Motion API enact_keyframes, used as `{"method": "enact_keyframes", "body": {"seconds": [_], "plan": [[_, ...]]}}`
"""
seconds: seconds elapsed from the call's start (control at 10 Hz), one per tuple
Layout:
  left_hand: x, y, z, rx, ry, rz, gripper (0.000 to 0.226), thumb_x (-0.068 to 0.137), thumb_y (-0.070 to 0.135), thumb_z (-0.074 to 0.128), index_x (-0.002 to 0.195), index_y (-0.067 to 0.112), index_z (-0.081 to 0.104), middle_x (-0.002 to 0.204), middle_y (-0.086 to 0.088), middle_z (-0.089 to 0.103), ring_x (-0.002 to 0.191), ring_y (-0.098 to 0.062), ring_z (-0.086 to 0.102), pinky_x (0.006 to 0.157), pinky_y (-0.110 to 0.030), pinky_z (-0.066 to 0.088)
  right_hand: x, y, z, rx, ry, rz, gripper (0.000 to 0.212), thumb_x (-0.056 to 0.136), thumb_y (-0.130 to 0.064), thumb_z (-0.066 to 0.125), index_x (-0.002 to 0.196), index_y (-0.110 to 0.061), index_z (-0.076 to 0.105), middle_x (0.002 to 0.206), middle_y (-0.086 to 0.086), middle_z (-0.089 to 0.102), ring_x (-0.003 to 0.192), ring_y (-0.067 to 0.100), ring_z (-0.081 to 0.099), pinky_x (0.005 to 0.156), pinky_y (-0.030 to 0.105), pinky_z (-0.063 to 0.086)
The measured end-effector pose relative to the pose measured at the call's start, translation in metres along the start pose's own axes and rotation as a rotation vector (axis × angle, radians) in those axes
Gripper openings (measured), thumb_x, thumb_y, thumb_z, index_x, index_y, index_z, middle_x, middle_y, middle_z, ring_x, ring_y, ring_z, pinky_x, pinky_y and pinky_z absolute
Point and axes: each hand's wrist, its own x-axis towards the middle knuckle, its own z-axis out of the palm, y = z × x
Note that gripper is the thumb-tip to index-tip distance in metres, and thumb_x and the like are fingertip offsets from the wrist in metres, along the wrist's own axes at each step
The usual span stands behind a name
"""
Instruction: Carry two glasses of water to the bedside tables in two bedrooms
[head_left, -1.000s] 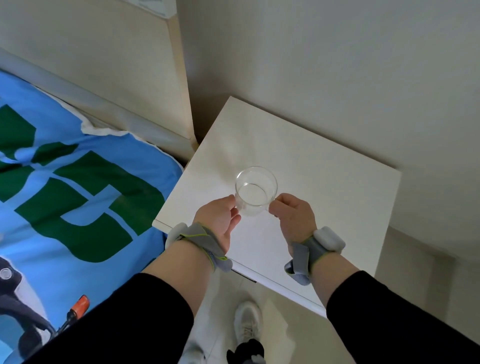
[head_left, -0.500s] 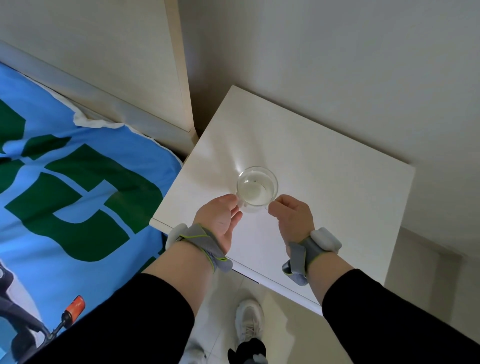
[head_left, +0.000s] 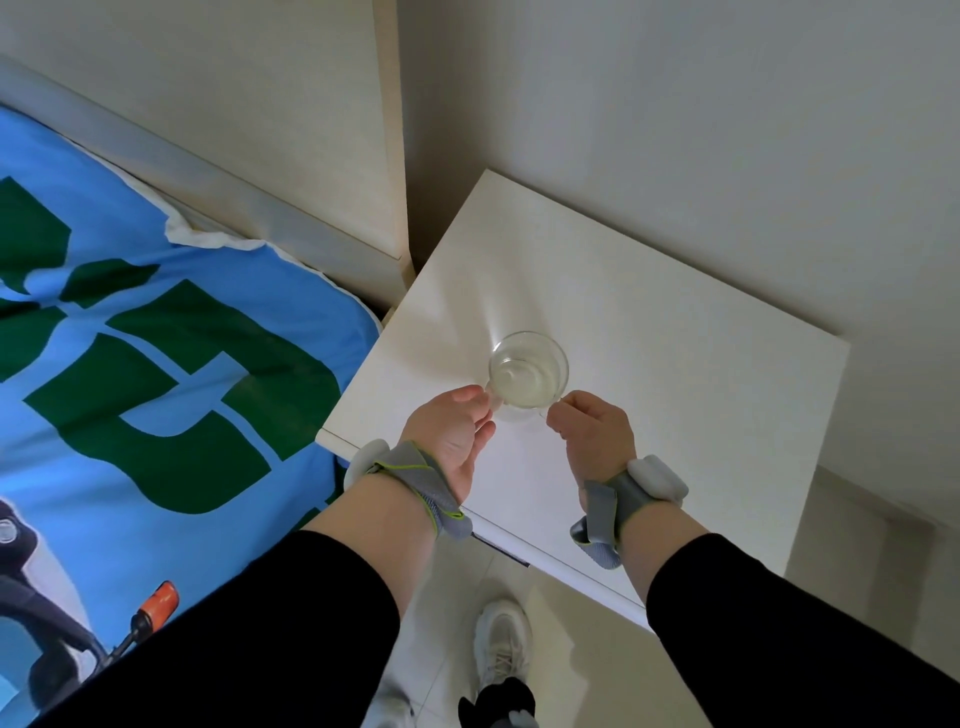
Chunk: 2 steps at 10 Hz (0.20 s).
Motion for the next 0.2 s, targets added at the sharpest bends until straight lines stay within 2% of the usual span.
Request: {"method": "enact_keyframes", "body": {"seconds": [0.1, 0.2], "plan": [[-0.0035, -0.0012, -0.0037, -0.003, -0.003, 0.004, 0.022, 0.091, 0.003, 0.051, 0.113, 0.002, 0.056, 0.090, -0.008, 0.057, 0.094, -0.022, 0.054, 0.095, -0.031, 0.045, -0.0037, -0.0018, 0.0003, 0.011, 0.002, 0.004, 0.017, 0.059, -0.026, 0.057, 0.043, -0.025, 0.051, 0.040, -0.014, 0.041, 0.043, 0.004, 0.034, 0.041, 0.014, 0.029], [-0.0109, -0.0023, -0.0091, 0.006, 0.013, 0.003, 0.021, 0.091, 0.003, 0.051, 0.111, 0.003, 0.056, 0.088, -0.006, 0.057, 0.095, -0.022, 0.054, 0.097, -0.032, 0.045, -0.0098, -0.0048, 0.0021, -0.030, 0.018, 0.014, 0.013, 0.059, -0.033, 0.058, 0.050, -0.025, 0.053, 0.050, -0.016, 0.051, 0.047, 0.003, 0.042, 0.045, 0.013, 0.033]]}}
